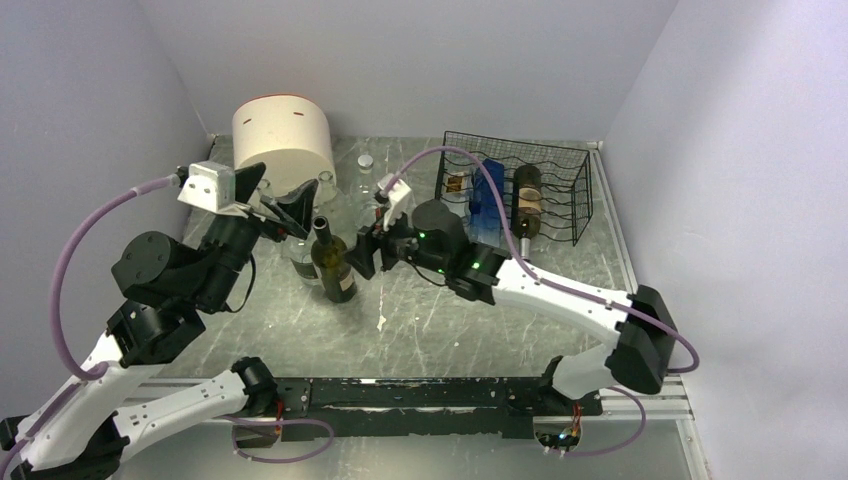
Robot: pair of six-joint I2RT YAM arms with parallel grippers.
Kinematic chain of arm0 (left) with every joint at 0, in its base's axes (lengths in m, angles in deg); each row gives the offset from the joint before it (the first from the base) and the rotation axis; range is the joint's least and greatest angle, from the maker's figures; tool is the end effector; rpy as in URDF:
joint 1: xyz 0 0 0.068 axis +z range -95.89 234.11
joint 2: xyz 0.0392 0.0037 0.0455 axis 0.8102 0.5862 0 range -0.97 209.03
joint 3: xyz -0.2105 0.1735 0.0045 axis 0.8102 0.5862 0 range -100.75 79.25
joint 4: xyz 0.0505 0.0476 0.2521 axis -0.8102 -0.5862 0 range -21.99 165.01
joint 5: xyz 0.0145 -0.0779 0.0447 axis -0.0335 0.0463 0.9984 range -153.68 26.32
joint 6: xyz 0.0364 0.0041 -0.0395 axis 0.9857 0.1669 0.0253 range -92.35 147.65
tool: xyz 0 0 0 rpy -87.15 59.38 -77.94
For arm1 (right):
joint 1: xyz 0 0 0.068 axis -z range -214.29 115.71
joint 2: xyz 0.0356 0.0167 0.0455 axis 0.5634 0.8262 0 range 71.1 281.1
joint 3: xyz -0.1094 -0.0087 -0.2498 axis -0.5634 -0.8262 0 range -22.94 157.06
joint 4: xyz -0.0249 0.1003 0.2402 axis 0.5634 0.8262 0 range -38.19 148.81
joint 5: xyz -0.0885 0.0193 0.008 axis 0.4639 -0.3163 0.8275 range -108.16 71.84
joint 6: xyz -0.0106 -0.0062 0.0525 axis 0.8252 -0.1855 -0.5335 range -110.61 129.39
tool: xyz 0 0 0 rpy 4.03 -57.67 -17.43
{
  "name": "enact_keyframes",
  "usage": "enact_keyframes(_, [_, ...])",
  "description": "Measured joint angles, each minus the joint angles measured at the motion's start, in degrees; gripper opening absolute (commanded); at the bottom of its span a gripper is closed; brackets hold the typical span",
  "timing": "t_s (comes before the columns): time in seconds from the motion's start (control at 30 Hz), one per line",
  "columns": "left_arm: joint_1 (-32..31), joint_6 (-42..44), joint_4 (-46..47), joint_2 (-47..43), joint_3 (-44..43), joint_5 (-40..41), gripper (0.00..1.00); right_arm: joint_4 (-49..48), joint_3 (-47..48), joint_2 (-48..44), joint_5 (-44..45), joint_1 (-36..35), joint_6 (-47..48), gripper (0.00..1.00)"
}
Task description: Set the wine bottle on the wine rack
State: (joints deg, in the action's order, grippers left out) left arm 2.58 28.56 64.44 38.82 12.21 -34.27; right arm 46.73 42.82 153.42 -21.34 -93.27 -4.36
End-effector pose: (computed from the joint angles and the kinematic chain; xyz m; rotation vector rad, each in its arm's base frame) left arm 0.0809 -0.0737 0.4782 0.1574 1.3207 -0.4230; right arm 0.1756 0.2958 0.3410 -0.7600 1.7142 0.9503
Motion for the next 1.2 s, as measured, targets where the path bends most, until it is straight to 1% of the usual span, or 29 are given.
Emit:
enact_keyframes(0.13, [0.0,0.5,0.0,-0.2,0.0,0.9,0.93,-1.2,5.2,4.6,1.5,-1.2,1.0,0.73])
enact_keyframes(0.23, [0.0,0.9,0.0,-0.6,0.0,1.5,0.93,-1.6,8.1,7.7,2.4,-1.6,1.6,0.66])
enact_keyframes(0.37, [0.0,1.0,0.0,-1.6,0.1,2.1,0.93,-1.6,12.3,12.3,2.8,-1.8,2.6,0.53])
enact_keyframes(0.47, [0.0,1.0,0.0,-1.9,0.1,2.4,0.93,-1.3,14.1,14.6,3.1,-2.1,3.5,0.46])
enact_keyframes(0.6, [0.0,1.0,0.0,-1.9,0.1,2.5,0.93,-1.1,14.3,15.2,3.9,-2.6,5.1,0.32])
enact_keyframes(0.73, [0.0,1.0,0.0,-1.9,0.1,2.6,0.94,-1.3,14.3,15.1,5.2,-2.6,6.6,0.14])
enact_keyframes(0.8, [0.0,1.1,0.0,-1.9,0.2,2.5,0.94,-1.0,14.2,14.9,5.4,-2.7,7.0,0.09])
enact_keyframes(0.93, [0.0,1.0,0.0,-1.8,0.3,2.5,0.95,-0.6,12.2,12.8,6.5,-2.8,7.4,0.03])
enact_keyframes(1.03, [0.0,0.8,0.0,-0.9,0.4,1.9,0.95,0.1,9.1,9.4,8.0,-2.8,7.4,0.0])
enact_keyframes(1.2, [0.0,-0.7,0.0,1.6,1.2,0.2,0.96,2.3,2.9,2.0,11.8,-2.8,7.1,0.0])
